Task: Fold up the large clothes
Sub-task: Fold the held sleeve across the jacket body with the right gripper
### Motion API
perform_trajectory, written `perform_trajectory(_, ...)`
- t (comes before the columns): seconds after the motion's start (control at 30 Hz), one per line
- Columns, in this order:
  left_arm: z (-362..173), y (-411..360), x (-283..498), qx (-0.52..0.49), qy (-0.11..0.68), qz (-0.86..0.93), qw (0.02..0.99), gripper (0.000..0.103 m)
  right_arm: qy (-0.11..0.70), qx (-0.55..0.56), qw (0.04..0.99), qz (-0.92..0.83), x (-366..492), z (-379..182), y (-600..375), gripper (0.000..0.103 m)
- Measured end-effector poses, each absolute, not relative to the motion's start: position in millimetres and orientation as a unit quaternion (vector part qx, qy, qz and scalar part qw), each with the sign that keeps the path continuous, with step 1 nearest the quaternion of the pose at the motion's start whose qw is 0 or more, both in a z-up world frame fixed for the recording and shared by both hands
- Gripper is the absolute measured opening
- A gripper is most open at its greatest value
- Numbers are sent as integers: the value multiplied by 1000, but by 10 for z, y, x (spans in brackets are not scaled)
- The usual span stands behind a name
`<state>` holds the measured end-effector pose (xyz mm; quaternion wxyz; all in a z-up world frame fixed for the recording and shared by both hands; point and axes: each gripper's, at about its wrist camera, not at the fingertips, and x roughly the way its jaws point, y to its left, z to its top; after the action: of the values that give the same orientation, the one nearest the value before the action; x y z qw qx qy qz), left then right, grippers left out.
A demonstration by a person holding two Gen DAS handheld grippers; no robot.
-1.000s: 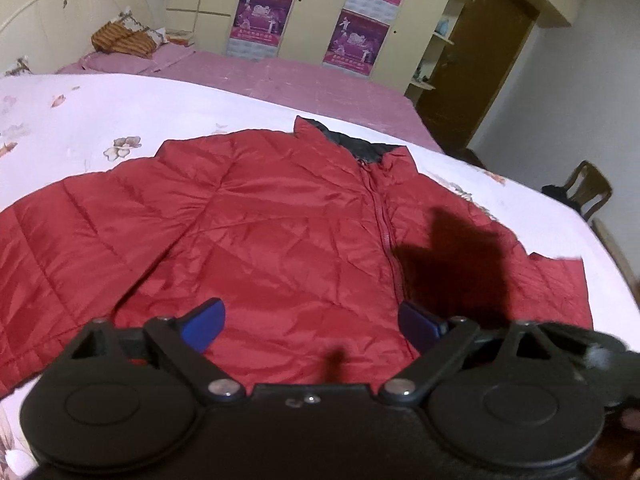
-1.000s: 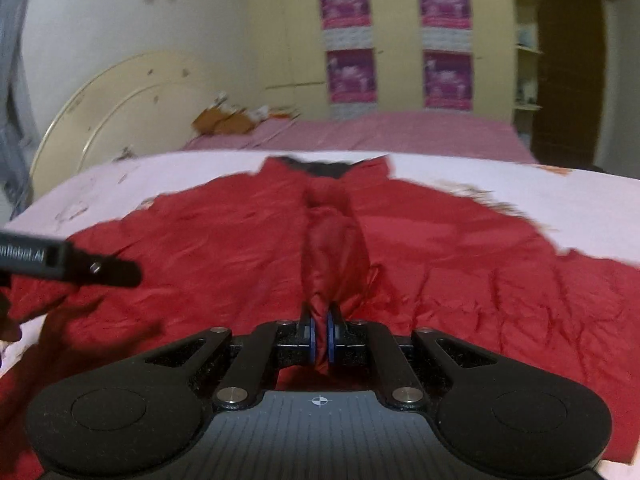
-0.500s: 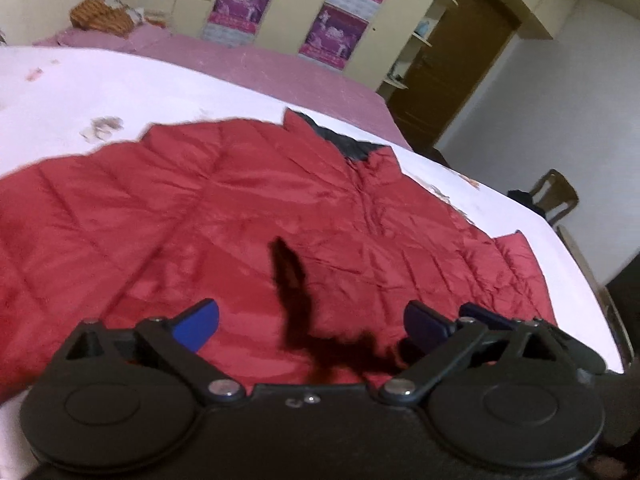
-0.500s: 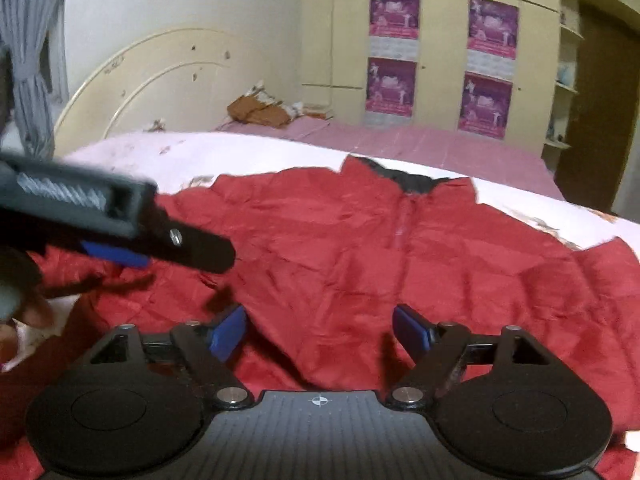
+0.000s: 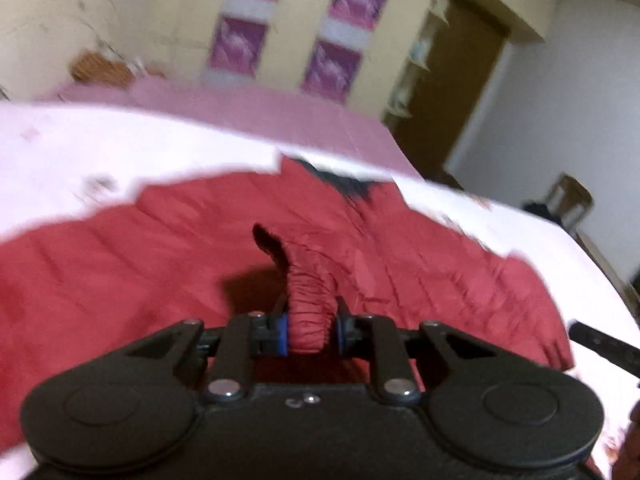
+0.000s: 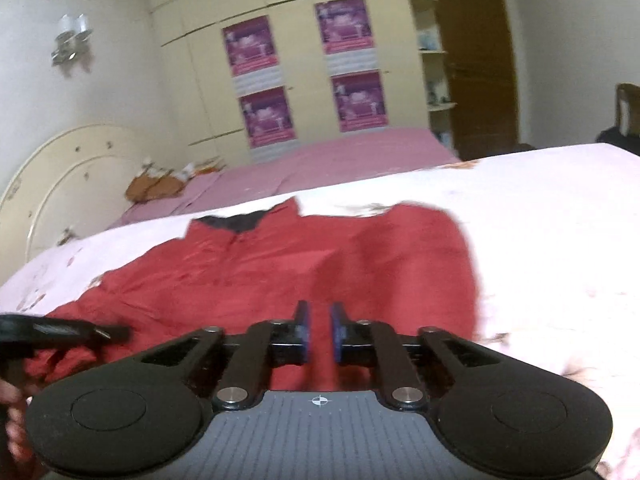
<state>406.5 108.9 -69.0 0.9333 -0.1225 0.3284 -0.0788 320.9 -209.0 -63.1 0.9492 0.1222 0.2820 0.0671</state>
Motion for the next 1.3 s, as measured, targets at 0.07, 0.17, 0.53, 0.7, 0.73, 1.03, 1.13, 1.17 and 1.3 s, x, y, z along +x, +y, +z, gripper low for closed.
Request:
perform_trajectory(0.07,-772,1194,4070,-112,346,-65,929,20,288,117,948,59,3193,-634,-2185,1)
perform_trajectory(0.17,-871,1201,4077,-112,364,-61,922,20,324,104,939,35,3279,-773,-2273,1)
perform_trajectory(0.53,-872,1289,4013,-95,357,-26,929,28,373,82,924,27,3481,-933,-2555,1)
perform_trajectory(0.7,-707,1096,4117,-54,332,-50,940,28,331,78,940,32,3654,-719,-2666,1)
perform_trajectory(0.73,-746,995,4187,-41,337,-60,939,28,332,79,939,35,3747,-726,-2671,1)
perform_trajectory(1.03,-1148,843,4500,-34,368,-48,928,32,375,68,924,41,4411,-1272,-2784,0)
perform_trajectory(1.13,-1100,813,4478,-28,369,-41,928,31,375,63,924,42,4384,-1258,-2784,1)
perform_trajectory(1.17,-1052,797,4447,-27,366,-37,929,29,376,65,924,39,4370,-1224,-2785,1)
perform_trajectory(1.3,-869,730,4175,-46,342,-43,938,34,350,88,931,47,4134,-960,-2766,1)
